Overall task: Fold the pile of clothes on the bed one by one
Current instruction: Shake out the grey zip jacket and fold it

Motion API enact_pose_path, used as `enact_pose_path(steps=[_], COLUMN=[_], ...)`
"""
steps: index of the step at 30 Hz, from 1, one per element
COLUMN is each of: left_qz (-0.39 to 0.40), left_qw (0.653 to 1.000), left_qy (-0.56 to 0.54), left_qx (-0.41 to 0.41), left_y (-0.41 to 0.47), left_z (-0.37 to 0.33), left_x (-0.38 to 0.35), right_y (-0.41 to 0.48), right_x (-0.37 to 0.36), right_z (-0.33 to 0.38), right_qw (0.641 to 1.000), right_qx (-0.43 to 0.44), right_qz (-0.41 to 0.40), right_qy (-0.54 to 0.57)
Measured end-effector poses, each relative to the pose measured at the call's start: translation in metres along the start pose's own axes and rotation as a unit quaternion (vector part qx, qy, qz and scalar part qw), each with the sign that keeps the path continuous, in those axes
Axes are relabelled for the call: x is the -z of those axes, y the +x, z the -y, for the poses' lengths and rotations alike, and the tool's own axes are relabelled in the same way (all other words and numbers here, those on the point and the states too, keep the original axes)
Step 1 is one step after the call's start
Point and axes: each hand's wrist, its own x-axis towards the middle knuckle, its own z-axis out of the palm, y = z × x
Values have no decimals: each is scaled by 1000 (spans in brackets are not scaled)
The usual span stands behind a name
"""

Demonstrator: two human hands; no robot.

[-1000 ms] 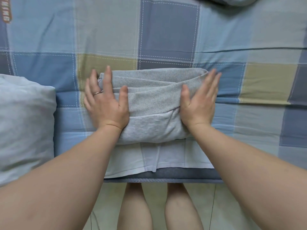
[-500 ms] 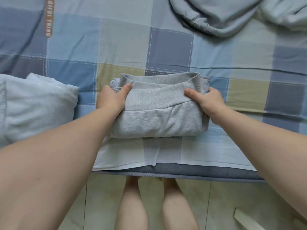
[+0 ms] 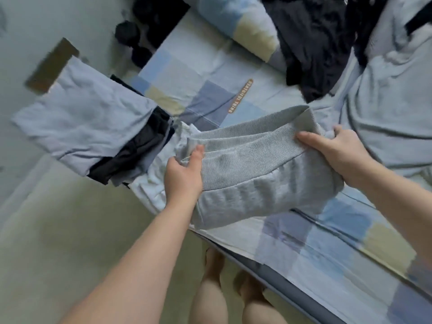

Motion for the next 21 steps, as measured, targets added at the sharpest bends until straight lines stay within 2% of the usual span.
enact_pose_path(steps=[3, 7, 11, 15, 17, 18, 20, 21], left_qz=[-90, -193, -217, -226, -270, -315, -373, -358], left_qw=[993, 968, 945, 931, 931, 933, 926, 916], left_qy=[-70, -122, -133, -168, -143, -92, 45, 100], left_qx=[37, 106, 207, 233, 202, 148, -44, -155], left_y=[22, 57, 93, 119, 117, 109, 84, 72], left_z=[19, 78, 151, 183, 179, 175, 158, 149], left_x=[50, 83, 83, 70, 69, 71, 74, 73], right_y=[29, 64, 89, 107, 113, 117, 118, 117], right_x=[-67, -178, -272, -310, -314, -314, -314, -314], right_z=[58, 77, 39, 23, 28, 30, 35, 36], right_qw=[993, 972, 944, 932, 924, 918, 905, 899], right_qx=[77, 131, 131, 142, 134, 133, 136, 136], right_qz=[50, 121, 165, 138, 125, 121, 115, 118], right_qy=[-81, -155, -253, -304, -336, -353, -386, -400])
